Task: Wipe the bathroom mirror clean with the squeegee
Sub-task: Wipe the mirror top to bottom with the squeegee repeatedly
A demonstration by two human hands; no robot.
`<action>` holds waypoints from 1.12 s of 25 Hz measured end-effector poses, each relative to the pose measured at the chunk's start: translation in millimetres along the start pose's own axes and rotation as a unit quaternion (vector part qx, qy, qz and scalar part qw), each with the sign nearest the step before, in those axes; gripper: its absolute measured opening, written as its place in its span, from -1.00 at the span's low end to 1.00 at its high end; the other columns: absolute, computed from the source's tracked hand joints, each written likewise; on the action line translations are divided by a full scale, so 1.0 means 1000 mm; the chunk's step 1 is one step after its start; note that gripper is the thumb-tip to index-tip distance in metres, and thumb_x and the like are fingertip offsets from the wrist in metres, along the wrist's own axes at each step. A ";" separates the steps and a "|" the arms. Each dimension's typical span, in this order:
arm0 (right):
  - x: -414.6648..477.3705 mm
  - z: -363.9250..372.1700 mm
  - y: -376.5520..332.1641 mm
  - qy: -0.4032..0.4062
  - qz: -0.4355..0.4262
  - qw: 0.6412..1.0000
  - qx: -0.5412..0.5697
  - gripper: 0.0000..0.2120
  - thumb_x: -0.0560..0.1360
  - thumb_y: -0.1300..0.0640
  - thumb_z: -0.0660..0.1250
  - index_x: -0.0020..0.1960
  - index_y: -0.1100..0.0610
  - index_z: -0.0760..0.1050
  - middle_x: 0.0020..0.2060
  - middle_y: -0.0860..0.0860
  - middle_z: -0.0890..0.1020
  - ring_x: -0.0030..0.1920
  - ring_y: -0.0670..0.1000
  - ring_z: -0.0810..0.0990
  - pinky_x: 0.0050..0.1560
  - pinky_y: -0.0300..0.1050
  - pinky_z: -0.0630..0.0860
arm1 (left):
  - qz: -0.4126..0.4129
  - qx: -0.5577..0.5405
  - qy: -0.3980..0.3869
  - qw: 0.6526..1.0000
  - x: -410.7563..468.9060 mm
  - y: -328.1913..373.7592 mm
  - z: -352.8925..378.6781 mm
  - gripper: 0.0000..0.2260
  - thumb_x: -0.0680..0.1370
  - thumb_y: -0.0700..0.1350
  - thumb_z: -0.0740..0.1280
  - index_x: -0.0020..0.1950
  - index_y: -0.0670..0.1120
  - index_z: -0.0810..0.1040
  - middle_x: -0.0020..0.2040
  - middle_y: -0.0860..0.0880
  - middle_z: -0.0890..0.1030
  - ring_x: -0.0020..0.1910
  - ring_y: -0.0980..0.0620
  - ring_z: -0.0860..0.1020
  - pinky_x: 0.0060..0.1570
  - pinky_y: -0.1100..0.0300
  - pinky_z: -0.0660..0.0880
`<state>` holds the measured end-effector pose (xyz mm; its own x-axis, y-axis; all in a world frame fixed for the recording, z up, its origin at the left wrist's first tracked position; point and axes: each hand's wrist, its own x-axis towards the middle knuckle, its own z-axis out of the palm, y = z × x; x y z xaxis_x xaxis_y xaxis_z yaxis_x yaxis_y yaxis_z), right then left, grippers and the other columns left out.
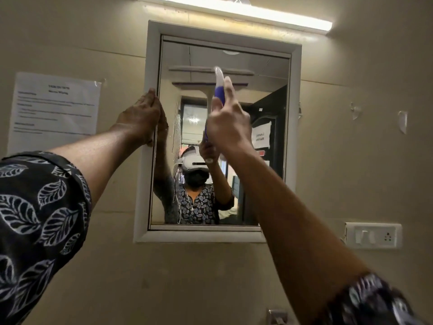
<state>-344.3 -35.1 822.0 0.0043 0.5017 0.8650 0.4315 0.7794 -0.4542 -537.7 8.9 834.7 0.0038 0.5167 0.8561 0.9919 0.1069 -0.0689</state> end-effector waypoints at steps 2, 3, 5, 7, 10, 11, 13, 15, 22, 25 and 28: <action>0.027 0.009 -0.009 0.013 -0.011 1.000 -0.005 -0.44 0.62 0.17 0.06 0.53 -0.06 -0.09 -0.13 0.08 0.55 -0.37 -0.06 0.46 -0.41 -0.19 0.44 | 0.002 0.002 -0.006 1.000 0.000 0.000 -0.001 -0.17 0.39 -0.40 0.38 0.53 -0.17 -0.01 0.56 -0.11 -0.09 0.53 -0.11 -0.03 0.45 -0.04 0.17; 0.037 0.013 -0.012 0.019 -0.018 1.000 -0.007 -0.43 0.61 0.19 0.07 0.53 -0.07 -0.09 0.00 0.13 0.58 -0.36 -0.06 0.46 -0.41 -0.20 0.43 | 0.002 0.003 -0.007 1.000 0.000 -0.001 -0.001 -0.16 0.38 -0.40 0.39 0.53 -0.17 -0.01 0.56 -0.10 -0.10 0.53 -0.11 -0.04 0.45 -0.03 0.16; 0.050 0.021 -0.014 0.028 -0.029 0.999 -0.009 -0.41 0.59 0.22 0.07 0.52 -0.08 -0.08 0.15 0.14 0.57 -0.37 -0.10 0.43 -0.48 -0.25 0.33 | 0.002 0.004 -0.003 1.000 0.001 -0.002 0.000 -0.16 0.39 -0.40 0.39 0.53 -0.16 -0.02 0.56 -0.09 -0.09 0.53 -0.10 -0.02 0.44 -0.01 0.17; 0.056 0.029 -0.015 0.039 -0.036 0.999 0.006 -0.41 0.59 0.22 0.07 0.52 -0.07 -0.06 0.17 0.15 0.57 -0.37 -0.11 0.42 -0.50 -0.27 0.28 | 0.004 0.009 0.000 1.000 0.002 -0.003 0.001 -0.15 0.38 -0.40 0.39 0.53 -0.16 -0.02 0.56 -0.09 -0.09 0.53 -0.10 -0.02 0.43 -0.02 0.17; 0.061 0.037 -0.015 0.042 -0.049 0.997 0.032 -0.41 0.60 0.24 0.05 0.53 -0.07 -0.09 0.28 0.14 0.51 -0.38 -0.12 0.44 -0.51 -0.31 0.31 | 0.005 0.017 -0.001 1.000 0.005 -0.004 0.004 -0.15 0.38 -0.41 0.39 0.53 -0.16 -0.02 0.56 -0.08 -0.09 0.53 -0.09 -0.02 0.44 -0.02 0.17; 0.062 0.038 -0.016 0.038 -0.052 0.997 0.032 -0.40 0.59 0.26 0.05 0.53 -0.07 -0.10 0.31 0.14 0.48 -0.39 -0.12 0.44 -0.51 -0.30 0.32 | 0.005 0.018 0.001 1.000 0.005 -0.005 0.005 -0.15 0.38 -0.40 0.39 0.53 -0.16 -0.01 0.56 -0.08 -0.09 0.53 -0.09 -0.02 0.44 -0.02 0.17; 0.064 0.038 -0.019 0.025 -0.052 0.998 0.031 -0.35 0.56 0.30 0.05 0.53 -0.08 -0.12 0.32 0.15 0.47 -0.39 -0.10 0.43 -0.48 -0.27 0.35 | 0.005 0.017 0.007 1.000 0.006 -0.006 0.007 -0.15 0.37 -0.40 0.41 0.53 -0.16 0.00 0.56 -0.08 -0.08 0.53 -0.09 -0.01 0.43 -0.03 0.18; 0.064 0.037 -0.021 0.016 -0.048 0.999 0.009 -0.31 0.54 0.31 0.06 0.52 -0.09 -0.15 0.24 0.18 0.52 -0.39 -0.10 0.40 -0.47 -0.25 0.30 | 0.004 0.014 0.009 1.000 0.007 -0.008 0.008 -0.13 0.35 -0.39 0.43 0.53 -0.16 0.00 0.56 -0.07 -0.08 0.53 -0.09 -0.01 0.42 -0.02 0.17; 0.044 0.038 -0.017 -0.006 0.000 1.000 -0.013 -0.38 0.57 0.25 0.04 0.51 -0.13 -0.11 -0.25 0.06 0.48 -0.38 -0.05 0.44 -0.48 -0.21 0.32 | 0.016 -0.014 -0.015 1.000 0.011 -0.017 0.011 0.01 0.31 -0.31 0.51 0.54 -0.14 -0.12 0.56 -0.04 -0.13 0.53 -0.07 -0.04 0.45 0.01 0.11; 0.014 0.047 -0.005 -0.004 0.025 1.000 0.019 -0.56 0.62 0.13 0.03 0.46 -0.08 0.06 -0.22 0.08 0.51 -0.35 -0.05 0.47 -0.45 -0.18 0.37 | 0.019 -0.062 -0.034 0.997 0.012 -0.022 0.009 0.08 0.26 -0.27 0.55 0.54 -0.12 -0.13 0.56 0.00 -0.14 0.53 -0.05 -0.04 0.45 0.03 0.09; -0.015 0.060 0.006 -0.015 0.018 1.000 -0.005 -0.39 0.60 0.13 0.10 0.49 -0.16 -0.18 -0.05 0.16 0.55 -0.13 0.08 0.58 -0.09 0.08 0.56 | 0.029 -0.077 -0.036 0.996 0.012 -0.026 0.009 0.08 0.25 -0.25 0.56 0.54 -0.11 -0.12 0.56 0.02 -0.13 0.53 -0.07 -0.01 0.43 0.03 0.11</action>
<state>-395.4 -15.5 793.5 -0.0076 0.5405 0.8413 0.4412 0.7568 -0.4822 -564.7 20.1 842.6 0.0574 0.5788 0.8134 0.9981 -0.0529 -0.0328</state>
